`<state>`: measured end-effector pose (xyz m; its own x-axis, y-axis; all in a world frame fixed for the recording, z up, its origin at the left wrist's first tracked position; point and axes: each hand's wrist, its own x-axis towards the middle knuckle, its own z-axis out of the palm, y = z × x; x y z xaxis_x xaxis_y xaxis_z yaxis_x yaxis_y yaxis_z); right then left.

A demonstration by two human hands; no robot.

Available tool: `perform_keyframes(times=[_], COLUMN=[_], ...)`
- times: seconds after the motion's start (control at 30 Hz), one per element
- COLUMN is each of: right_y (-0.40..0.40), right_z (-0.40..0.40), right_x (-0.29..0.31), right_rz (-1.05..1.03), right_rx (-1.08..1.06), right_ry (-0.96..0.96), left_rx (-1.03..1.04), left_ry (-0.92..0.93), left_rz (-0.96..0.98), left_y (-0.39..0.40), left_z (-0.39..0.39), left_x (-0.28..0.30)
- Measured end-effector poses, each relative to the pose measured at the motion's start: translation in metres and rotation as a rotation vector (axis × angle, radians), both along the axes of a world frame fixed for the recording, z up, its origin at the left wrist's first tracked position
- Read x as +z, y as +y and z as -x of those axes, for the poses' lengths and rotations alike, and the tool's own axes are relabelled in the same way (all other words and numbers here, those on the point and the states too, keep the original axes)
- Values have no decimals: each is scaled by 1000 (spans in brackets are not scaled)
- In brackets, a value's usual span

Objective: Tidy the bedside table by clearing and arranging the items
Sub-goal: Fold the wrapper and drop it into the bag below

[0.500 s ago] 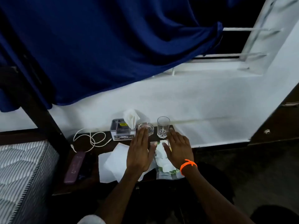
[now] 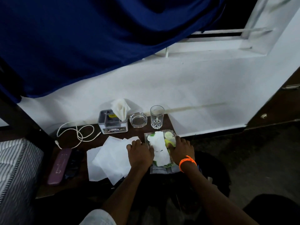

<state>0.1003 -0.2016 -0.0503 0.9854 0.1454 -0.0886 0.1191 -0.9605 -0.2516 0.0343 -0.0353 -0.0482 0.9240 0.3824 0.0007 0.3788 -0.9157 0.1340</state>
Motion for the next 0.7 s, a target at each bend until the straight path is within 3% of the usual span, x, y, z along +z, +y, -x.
perform_keyframes(times=[0.17,0.4,0.7], right_y=[-2,-1,-10], right_z=[-4,-8,-3], right_x=[4,24,49], right_rz=[-207,-537,-670], right_rx=[-76,-193,-130], right_ry=[58,60,191], left_rx=[114,239,279], left_ry=[34,-132,-194], left_rz=[209,793,961], left_y=[-5,-15,-39], left_z=[-6,-10,-17], left_x=[-1,7,29])
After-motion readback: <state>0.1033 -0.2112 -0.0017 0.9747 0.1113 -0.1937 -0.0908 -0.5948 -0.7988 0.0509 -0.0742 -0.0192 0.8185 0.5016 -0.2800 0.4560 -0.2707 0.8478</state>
